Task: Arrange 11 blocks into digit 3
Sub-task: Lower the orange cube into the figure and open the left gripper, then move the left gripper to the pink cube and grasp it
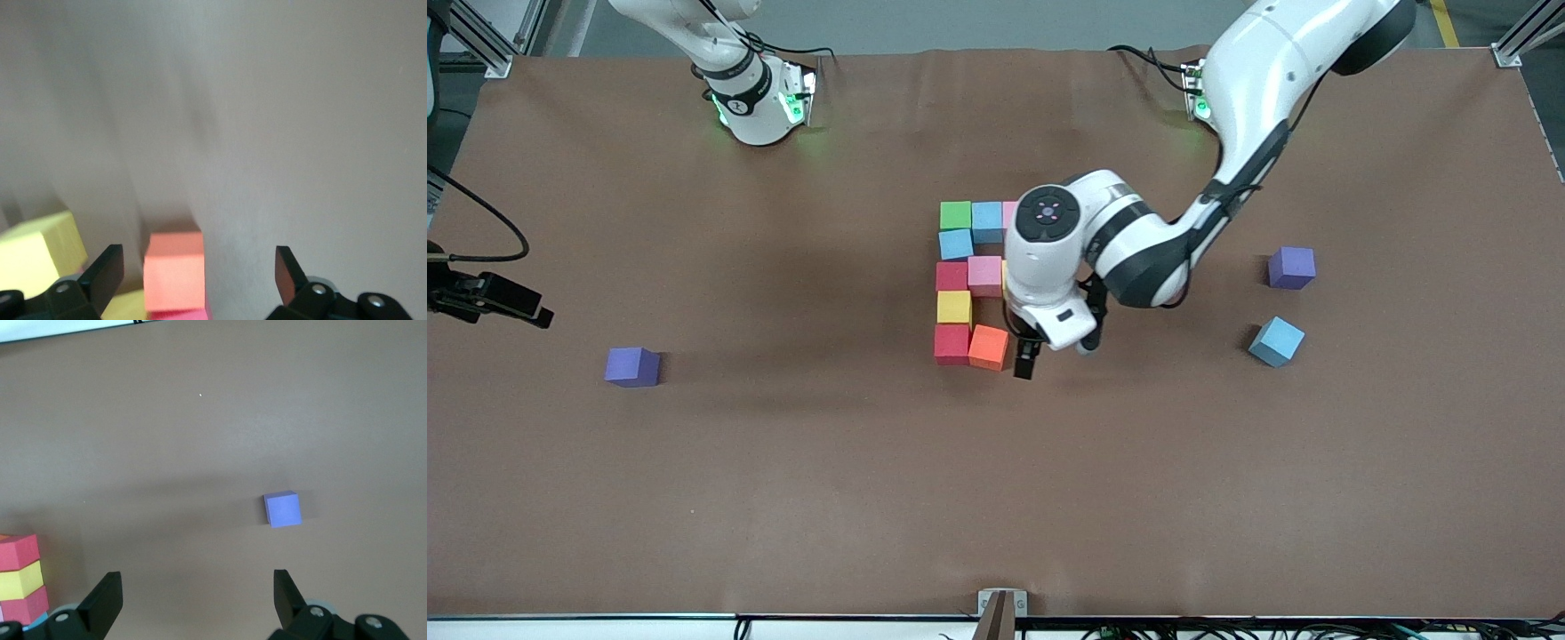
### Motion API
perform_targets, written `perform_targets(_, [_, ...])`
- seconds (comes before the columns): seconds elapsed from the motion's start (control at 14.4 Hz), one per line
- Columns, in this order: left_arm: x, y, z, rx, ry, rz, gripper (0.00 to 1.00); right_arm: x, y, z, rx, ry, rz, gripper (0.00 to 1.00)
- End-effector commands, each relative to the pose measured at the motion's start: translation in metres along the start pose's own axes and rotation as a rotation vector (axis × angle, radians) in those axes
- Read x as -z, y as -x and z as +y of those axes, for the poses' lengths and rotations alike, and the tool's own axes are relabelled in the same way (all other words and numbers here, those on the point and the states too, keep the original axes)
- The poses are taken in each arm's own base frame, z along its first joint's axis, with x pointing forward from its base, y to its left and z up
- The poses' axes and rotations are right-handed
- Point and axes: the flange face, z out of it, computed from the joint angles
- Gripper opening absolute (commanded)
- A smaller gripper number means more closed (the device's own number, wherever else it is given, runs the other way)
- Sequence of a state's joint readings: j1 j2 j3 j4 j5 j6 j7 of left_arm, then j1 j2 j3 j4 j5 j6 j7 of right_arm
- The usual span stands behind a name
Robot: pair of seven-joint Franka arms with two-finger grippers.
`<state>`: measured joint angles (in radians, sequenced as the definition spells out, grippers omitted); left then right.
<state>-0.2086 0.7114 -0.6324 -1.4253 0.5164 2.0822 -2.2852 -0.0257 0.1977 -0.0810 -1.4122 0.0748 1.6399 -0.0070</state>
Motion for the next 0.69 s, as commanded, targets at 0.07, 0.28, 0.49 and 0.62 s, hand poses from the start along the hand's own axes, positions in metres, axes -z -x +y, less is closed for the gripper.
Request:
perform_targets(0.07, [0.018,-0.076,-0.024,-0.044,-0.036,0.055,1.0,0.004,0.013,-0.001,0.023,0.018,0.021,1.0])
perform_targets(0.28, [0.016,-0.141,-0.041,-0.131,-0.088,0.057,1.0,0.001,0.017,0.002,0.028,0.026,0.033,1.0])
perform_targets(0.49, [0.004,-0.199,-0.065,-0.206,-0.138,0.052,1.0,-0.001,0.021,0.004,0.028,0.03,0.049,1.0])
perform_targets(0.62, [-0.008,-0.22,-0.094,-0.289,-0.153,0.093,1.0,-0.001,0.022,0.003,0.032,0.031,0.056,1.0])
